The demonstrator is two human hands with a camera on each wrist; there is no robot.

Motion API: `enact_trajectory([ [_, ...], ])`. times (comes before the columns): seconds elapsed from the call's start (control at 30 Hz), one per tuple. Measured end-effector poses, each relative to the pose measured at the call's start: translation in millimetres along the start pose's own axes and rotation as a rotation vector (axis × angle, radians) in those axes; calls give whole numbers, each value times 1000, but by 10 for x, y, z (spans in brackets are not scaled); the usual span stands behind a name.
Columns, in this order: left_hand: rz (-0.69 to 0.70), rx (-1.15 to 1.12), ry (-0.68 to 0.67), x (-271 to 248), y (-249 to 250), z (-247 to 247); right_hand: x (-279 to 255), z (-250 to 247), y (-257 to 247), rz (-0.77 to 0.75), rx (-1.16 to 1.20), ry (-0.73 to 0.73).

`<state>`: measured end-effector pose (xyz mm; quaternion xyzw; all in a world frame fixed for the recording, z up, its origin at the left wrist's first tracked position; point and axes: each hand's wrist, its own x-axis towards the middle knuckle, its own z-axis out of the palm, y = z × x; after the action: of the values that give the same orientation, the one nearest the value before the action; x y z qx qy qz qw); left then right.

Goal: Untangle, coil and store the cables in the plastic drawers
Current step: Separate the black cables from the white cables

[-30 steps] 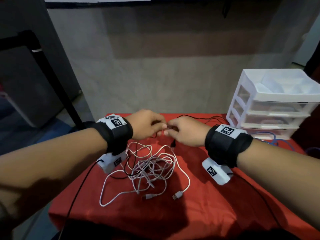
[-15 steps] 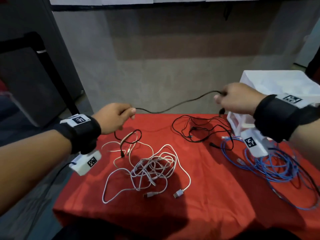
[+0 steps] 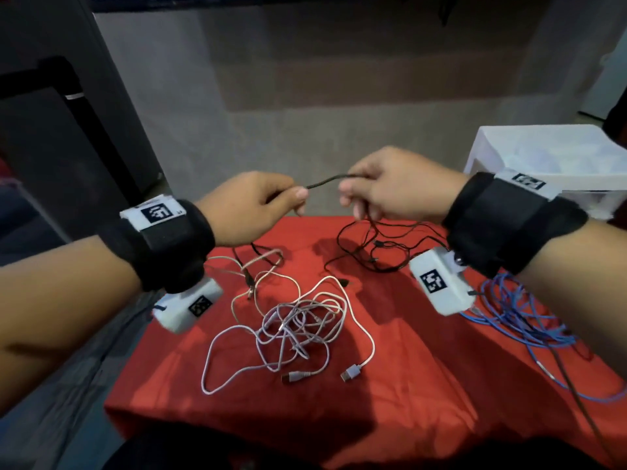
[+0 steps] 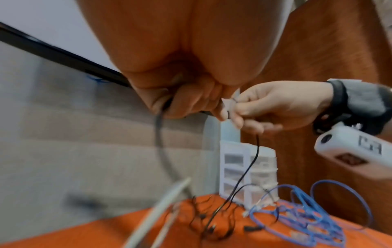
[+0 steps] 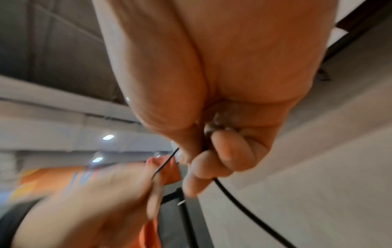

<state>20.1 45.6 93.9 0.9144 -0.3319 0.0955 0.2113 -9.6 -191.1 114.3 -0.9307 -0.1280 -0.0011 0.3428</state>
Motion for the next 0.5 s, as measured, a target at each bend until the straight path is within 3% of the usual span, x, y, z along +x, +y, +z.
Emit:
enact_trajectory([
  [0.13,-107,-54,6,-306,-327,187,24,-300,305,158,140,312],
  [0.27,-204,-101,-58,-395,-470,320,68,-513,488,225,251,495],
  [0.4,-287,-274,-34,-287,-485,411,86,-602,472,198,337,518],
  [0.5,-270,-306,10,-74,-390,471,159,-665,356,111,354,513],
])
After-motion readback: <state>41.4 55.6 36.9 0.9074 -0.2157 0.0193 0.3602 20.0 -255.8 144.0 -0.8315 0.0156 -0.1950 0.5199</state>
